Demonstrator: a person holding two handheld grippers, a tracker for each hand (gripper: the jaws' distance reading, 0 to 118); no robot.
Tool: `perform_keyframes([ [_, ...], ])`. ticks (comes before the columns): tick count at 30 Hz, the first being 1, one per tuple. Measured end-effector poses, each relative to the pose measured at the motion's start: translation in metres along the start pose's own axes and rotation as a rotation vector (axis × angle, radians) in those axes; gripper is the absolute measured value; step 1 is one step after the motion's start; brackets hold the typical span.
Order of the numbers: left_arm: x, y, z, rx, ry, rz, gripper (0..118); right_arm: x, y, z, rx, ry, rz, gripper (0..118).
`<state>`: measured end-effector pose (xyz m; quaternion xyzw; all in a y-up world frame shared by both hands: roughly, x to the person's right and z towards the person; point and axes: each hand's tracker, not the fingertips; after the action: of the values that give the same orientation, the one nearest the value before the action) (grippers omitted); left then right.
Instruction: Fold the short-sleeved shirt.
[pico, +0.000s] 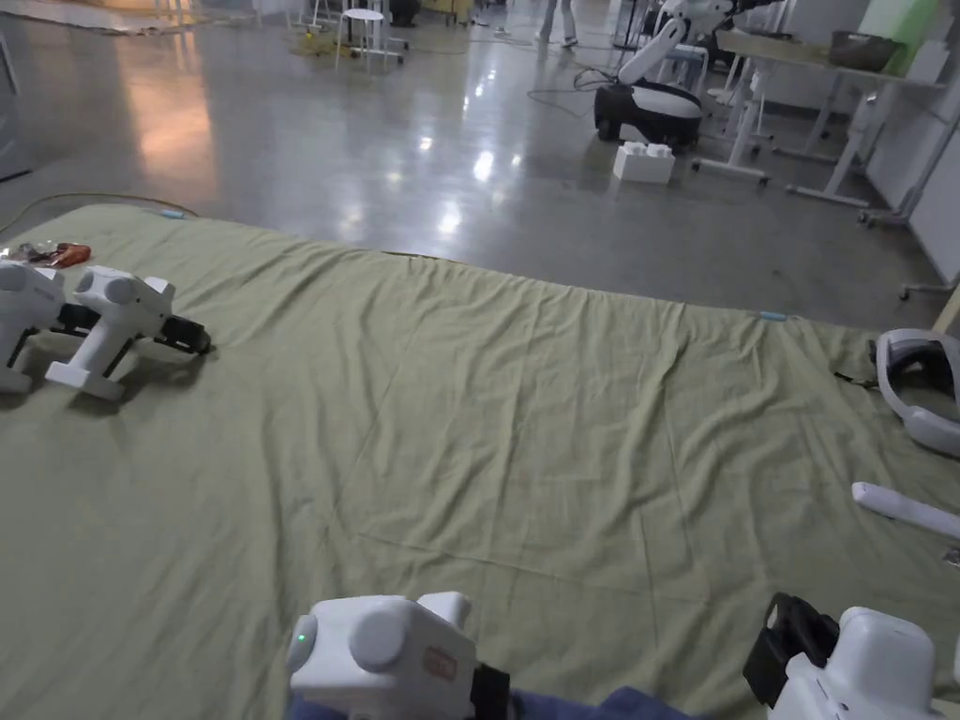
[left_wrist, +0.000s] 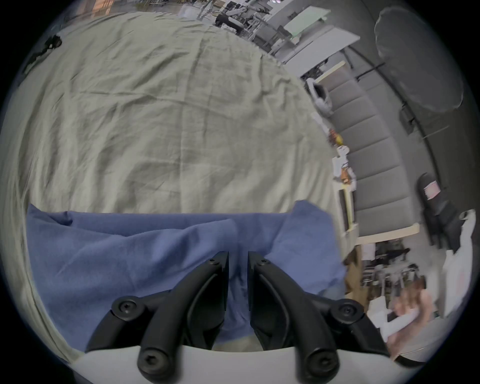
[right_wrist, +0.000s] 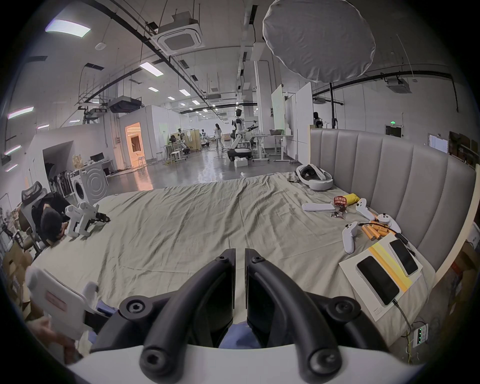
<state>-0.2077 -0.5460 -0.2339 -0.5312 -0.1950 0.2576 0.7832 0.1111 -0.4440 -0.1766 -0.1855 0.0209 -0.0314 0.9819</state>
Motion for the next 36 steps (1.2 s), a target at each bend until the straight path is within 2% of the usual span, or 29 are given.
perform_keyframes([
  [1, 0.000, 0.000, 0.011, 0.028, 0.003, -0.006, 28, 0.000, 0.001, 0.000, 0.001, 0.002, 0.003, 10],
  [2, -0.002, 0.000, 0.025, 0.061, 0.019, -0.023, 44, -0.001, 0.001, 0.000, 0.003, 0.003, 0.008, 10],
  [3, -0.006, -0.001, 0.037, 0.086, 0.029, -0.039, 70, -0.001, 0.002, 0.001, 0.005, 0.004, 0.013, 10],
  [4, -0.012, -0.002, 0.049, 0.105, 0.030, -0.040, 75, -0.002, 0.004, 0.001, 0.007, 0.005, 0.018, 10],
  [8, -0.056, -0.012, 0.101, 0.200, -0.018, 0.056, 75, -0.004, 0.008, 0.001, 0.014, 0.013, 0.029, 10],
  [13, -0.129, -0.031, 0.130, 0.234, -0.013, 0.204, 75, -0.009, 0.010, -0.003, 0.012, 0.025, 0.028, 10],
  [17, -0.176, -0.043, 0.123, 0.208, -0.097, 0.290, 75, -0.015, 0.009, -0.006, 0.000, 0.036, 0.026, 10],
  [18, -0.167, -0.049, 0.120, 0.193, -0.124, 0.315, 75, -0.016, 0.009, -0.006, -0.001, 0.038, 0.025, 10],
  [22, -0.202, -0.061, 0.084, 0.146, -0.252, 0.446, 75, -0.018, 0.008, -0.006, -0.007, 0.043, 0.032, 10],
  [25, -0.206, -0.066, 0.070, 0.181, -0.389, 0.451, 75, -0.018, 0.008, -0.005, -0.011, 0.039, 0.034, 10],
  [29, -0.182, -0.067, 0.074, 0.178, -0.384, 0.427, 73, -0.017, 0.007, -0.006, -0.018, 0.030, 0.028, 10],
  [31, -0.170, -0.063, 0.073, 0.152, -0.307, 0.394, 57, -0.017, 0.007, -0.007, -0.022, 0.025, 0.025, 10],
  [33, -0.159, -0.060, 0.070, 0.141, -0.233, 0.347, 34, -0.017, 0.007, -0.007, -0.021, 0.025, 0.017, 10],
  [36, -0.159, -0.056, 0.063, 0.140, -0.216, 0.337, 22, -0.017, 0.007, -0.008, -0.023, 0.029, 0.011, 10],
])
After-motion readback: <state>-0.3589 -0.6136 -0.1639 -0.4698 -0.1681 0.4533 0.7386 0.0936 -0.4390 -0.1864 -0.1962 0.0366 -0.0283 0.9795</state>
